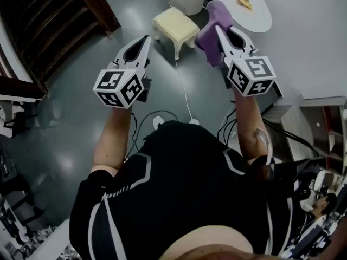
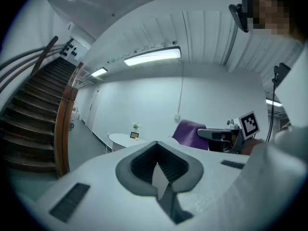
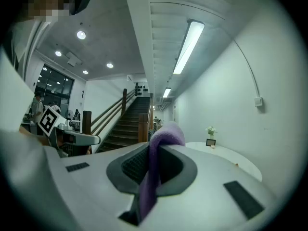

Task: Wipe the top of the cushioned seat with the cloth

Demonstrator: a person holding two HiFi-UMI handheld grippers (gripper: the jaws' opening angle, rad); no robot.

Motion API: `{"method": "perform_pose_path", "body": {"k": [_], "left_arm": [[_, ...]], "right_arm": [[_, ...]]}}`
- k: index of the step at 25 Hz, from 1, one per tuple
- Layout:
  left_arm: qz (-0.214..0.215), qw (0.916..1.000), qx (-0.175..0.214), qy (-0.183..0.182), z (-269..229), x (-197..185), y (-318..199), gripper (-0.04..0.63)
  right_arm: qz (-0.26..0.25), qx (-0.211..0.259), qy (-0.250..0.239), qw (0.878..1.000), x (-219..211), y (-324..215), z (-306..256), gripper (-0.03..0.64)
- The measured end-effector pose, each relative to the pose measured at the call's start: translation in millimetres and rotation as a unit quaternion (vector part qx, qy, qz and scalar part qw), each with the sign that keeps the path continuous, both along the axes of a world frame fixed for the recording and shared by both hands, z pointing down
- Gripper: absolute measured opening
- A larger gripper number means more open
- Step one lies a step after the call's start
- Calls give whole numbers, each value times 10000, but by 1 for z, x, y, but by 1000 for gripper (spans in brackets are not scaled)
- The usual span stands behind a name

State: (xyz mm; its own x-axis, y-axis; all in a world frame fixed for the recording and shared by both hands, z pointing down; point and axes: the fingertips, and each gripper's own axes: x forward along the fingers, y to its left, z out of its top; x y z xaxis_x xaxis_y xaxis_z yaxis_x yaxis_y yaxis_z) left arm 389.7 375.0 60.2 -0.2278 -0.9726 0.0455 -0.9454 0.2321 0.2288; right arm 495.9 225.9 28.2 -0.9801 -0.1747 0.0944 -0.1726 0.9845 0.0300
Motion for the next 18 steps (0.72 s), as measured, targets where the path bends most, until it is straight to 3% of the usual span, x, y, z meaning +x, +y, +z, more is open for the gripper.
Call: {"method": "perform_pose_path", "body": {"k": [9,18], "left_arm": [[-24,10000,33,-59,-1,-11,11,5],[-38,9999,24,-98,1,-30,26,5]], "right_arm": [[101,-5,32,9999,-6,5,3,25],[180,-204,-245,9993,-20,11,-4,25]]}}
